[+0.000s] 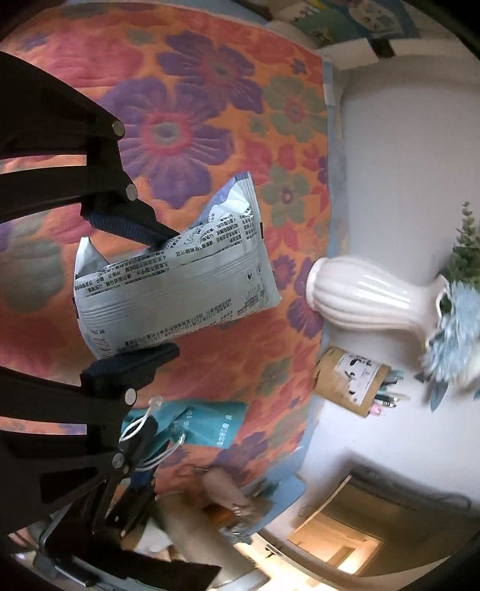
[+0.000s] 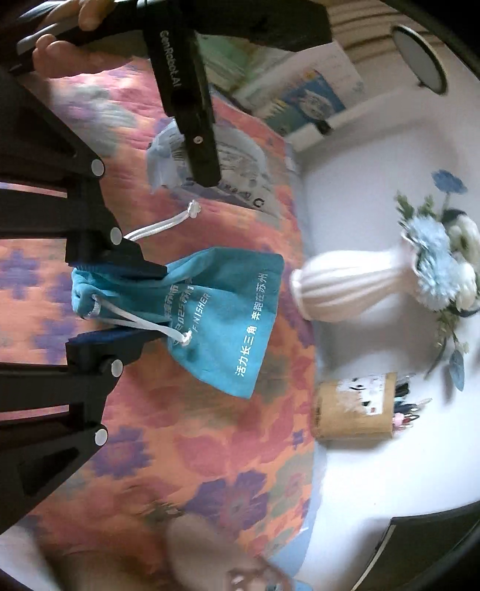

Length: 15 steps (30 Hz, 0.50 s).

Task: Organize soft objects
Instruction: 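Carry the plastic packet and teal pouch with both tools to the bowl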

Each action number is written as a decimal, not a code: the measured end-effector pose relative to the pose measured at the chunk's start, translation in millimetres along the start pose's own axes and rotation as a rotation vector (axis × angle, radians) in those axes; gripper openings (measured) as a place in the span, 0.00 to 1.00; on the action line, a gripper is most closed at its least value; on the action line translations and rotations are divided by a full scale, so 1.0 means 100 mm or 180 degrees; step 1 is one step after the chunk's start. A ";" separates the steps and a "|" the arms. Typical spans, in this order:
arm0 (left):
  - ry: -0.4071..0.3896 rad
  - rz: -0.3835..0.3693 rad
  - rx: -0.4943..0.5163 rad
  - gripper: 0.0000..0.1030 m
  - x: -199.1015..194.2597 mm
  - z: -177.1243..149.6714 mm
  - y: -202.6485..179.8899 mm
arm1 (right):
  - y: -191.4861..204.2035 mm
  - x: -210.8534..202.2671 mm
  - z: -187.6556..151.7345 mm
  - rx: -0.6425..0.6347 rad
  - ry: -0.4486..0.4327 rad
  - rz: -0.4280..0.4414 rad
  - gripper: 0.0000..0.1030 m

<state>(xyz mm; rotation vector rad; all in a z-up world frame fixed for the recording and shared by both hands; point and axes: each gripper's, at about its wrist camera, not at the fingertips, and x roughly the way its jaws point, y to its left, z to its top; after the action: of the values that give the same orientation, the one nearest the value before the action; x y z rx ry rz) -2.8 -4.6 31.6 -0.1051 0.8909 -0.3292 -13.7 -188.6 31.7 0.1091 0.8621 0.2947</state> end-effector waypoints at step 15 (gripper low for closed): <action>-0.0297 0.0326 -0.0004 0.56 0.12 -0.31 -0.11 | -0.40 -0.07 -0.28 0.0729 0.0241 0.0076 0.72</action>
<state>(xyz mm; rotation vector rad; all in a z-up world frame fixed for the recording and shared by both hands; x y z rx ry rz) -22.7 -17.8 5.1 -0.0751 0.8011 -0.2266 -31.0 -229.5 10.3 0.3231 0.9685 0.2228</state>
